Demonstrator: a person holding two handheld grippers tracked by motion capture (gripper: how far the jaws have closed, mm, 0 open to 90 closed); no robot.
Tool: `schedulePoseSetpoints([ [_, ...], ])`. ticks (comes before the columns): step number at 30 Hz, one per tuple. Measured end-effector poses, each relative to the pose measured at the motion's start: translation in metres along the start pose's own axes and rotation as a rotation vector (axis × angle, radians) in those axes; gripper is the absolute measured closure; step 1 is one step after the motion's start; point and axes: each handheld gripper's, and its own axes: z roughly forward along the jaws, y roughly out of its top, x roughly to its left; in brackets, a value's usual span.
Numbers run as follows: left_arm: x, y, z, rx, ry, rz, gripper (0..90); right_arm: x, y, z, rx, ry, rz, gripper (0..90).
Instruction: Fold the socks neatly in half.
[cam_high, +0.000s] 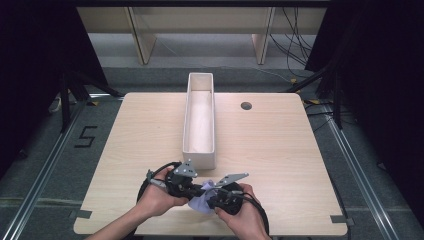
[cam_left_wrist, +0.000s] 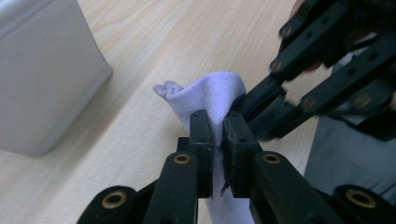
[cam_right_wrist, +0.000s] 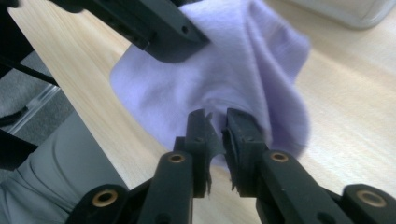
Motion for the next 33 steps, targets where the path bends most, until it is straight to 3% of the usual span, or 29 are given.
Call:
schedulePoseSetpoints([
  [2, 0.003, 0.0, -0.002, 0.014, 0.007, 0.035, 83.2, -0.001, -0.001, -0.008, -0.024, 0.004, 0.003, 77.2],
  [3, 0.007, 0.001, -0.005, 0.034, 0.007, 0.078, 83.2, -0.005, -0.002, -0.017, -0.053, 0.0, 0.004, 75.9],
  [7, 0.014, 0.002, -0.009, 0.06, 0.006, 0.12, 83.2, -0.013, -0.004, -0.031, -0.08, -0.034, 0.055, 74.3],
  [9, 0.016, 0.002, -0.011, 0.074, 0.004, 0.142, 83.2, -0.028, -0.008, -0.037, -0.135, -0.073, 0.052, 71.5],
  [11, 0.019, 0.002, -0.014, 0.083, 0.0, 0.173, 83.2, -0.032, -0.01, -0.039, -0.14, -0.091, 0.063, 71.1],
  [12, 0.019, 0.001, -0.013, 0.067, -0.003, 0.16, 83.2, -0.035, -0.012, -0.042, -0.122, -0.102, 0.092, 71.0],
  [13, 0.021, 0.002, -0.015, 0.099, -0.006, 0.2, 83.1, -0.041, -0.015, -0.043, -0.114, -0.108, 0.107, 70.5],
  [14, 0.022, 0.002, -0.015, 0.1, -0.008, 0.211, 83.1, -0.041, -0.015, -0.043, -0.114, -0.108, 0.107, 70.5],
  [15, 0.022, 0.001, -0.015, 0.084, -0.006, 0.197, 83.2, -0.044, -0.018, -0.044, -0.098, -0.123, 0.13, 69.9],
  [16, 0.025, 0.001, -0.016, 0.104, -0.011, 0.222, 83.2, -0.044, -0.018, -0.044, -0.098, -0.123, 0.13, 69.9],
  [19, 0.027, 0.002, -0.02, 0.104, -0.008, 0.238, 83.1, -0.05, -0.023, -0.042, -0.105, -0.131, 0.113, 69.7],
  [21, 0.028, 0.003, -0.022, 0.107, -0.005, 0.249, 83.1, -0.051, -0.025, -0.042, -0.105, -0.133, 0.131, 69.6],
  [22, 0.029, 0.004, -0.023, 0.11, -0.008, 0.248, 83.1, -0.054, -0.026, -0.041, -0.112, -0.14, 0.113, 69.6],
  [23, 0.029, 0.004, -0.024, 0.11, -0.005, 0.249, 83.1, -0.053, -0.028, -0.042, -0.096, -0.146, 0.145, 69.6],
  [24, 0.03, 0.005, -0.025, 0.115, -0.006, 0.251, 83.1, -0.057, -0.029, -0.042, -0.114, -0.15, 0.121, 69.7],
  [25, 0.03, 0.005, -0.025, 0.115, -0.003, 0.246, 83.2, -0.058, -0.03, -0.042, -0.101, -0.153, 0.15, 69.6],
  [26, 0.03, 0.005, -0.026, 0.111, 0.001, 0.242, 83.2, -0.058, -0.03, -0.042, -0.101, -0.153, 0.15, 69.6],
  [28, 0.03, 0.006, -0.027, 0.113, 0.006, 0.24, 83.2, -0.063, -0.032, -0.042, -0.119, -0.156, 0.123, 69.5],
  [30, 0.031, 0.007, -0.028, 0.116, 0.014, 0.236, 83.3, -0.063, -0.033, -0.042, -0.107, -0.166, 0.156, 69.5],
  [31, 0.031, 0.007, -0.029, 0.115, 0.014, 0.238, 83.3, -0.064, -0.033, -0.041, -0.113, -0.169, 0.135, 69.5],
  [33, 0.031, 0.008, -0.029, 0.11, 0.013, 0.23, 83.3, -0.064, -0.034, -0.04, -0.11, -0.162, 0.157, 69.4],
])
